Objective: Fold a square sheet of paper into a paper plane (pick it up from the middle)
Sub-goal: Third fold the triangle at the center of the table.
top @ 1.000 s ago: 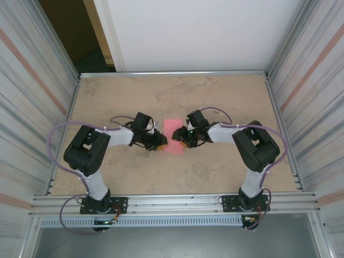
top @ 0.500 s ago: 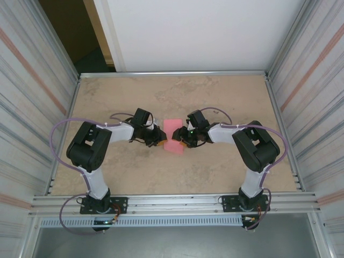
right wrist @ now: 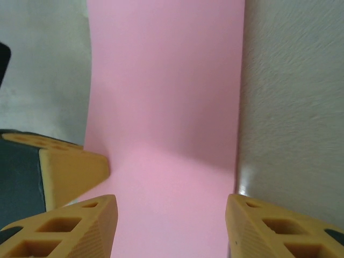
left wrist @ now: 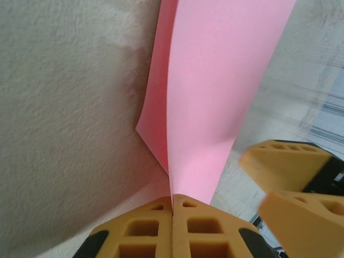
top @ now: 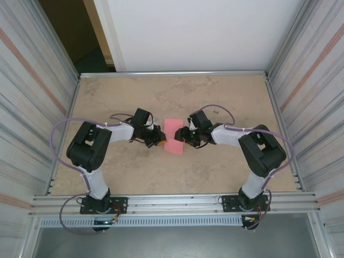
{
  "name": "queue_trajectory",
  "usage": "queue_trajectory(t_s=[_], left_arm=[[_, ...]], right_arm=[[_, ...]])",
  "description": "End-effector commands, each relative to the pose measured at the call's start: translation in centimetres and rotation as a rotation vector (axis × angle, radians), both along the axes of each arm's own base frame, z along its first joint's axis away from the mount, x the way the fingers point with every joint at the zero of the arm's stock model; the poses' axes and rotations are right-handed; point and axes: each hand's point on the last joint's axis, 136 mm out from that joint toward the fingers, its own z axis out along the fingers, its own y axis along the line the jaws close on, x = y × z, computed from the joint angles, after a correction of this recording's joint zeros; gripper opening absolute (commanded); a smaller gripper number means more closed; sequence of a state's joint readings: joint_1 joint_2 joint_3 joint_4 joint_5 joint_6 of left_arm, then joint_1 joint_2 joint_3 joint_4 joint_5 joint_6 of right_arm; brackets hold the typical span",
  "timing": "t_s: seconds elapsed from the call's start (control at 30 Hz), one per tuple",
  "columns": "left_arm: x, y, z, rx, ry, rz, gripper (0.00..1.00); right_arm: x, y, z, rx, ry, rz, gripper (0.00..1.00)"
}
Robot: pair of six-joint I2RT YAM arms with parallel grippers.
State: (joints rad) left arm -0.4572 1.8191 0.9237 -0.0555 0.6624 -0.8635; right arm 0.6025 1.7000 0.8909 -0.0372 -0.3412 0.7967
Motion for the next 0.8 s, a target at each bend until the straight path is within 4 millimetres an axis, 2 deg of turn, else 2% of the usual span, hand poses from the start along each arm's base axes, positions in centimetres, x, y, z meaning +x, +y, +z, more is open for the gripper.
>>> queue_trajectory(t_s=[0.0,0.17,0.37,0.57,0.77], left_arm=[[0.1,-0.2,1.6,-0.029,0.011,0.012,0.00],[0.0,-0.5,2.3,-0.057,0.047,0.041,0.00],[-1.3,-0.3,2.1,-0.052,0.121,0.050,0.00],[-1.4,-0.5,1.9,-0.063,0.163,0.063,0.01],[-1.0,-0.4,1.8,-0.050,0.167,0.068,0.01]], right_arm=[[0.2,-0.4,3.6,-0.106,-0.198,0.118,0.55],[-1.3,0.2,5.2,-0.219,-0.372,0.263,0.56],[-3.2,2.2,5.2,-0.364,-0.525,0.421,0.56],[-4.6,4.4,3.8,-0.464,-0.581,0.535,0.55],[-5.0,5.8,2.1,-0.496,-0.578,0.566,0.54]])
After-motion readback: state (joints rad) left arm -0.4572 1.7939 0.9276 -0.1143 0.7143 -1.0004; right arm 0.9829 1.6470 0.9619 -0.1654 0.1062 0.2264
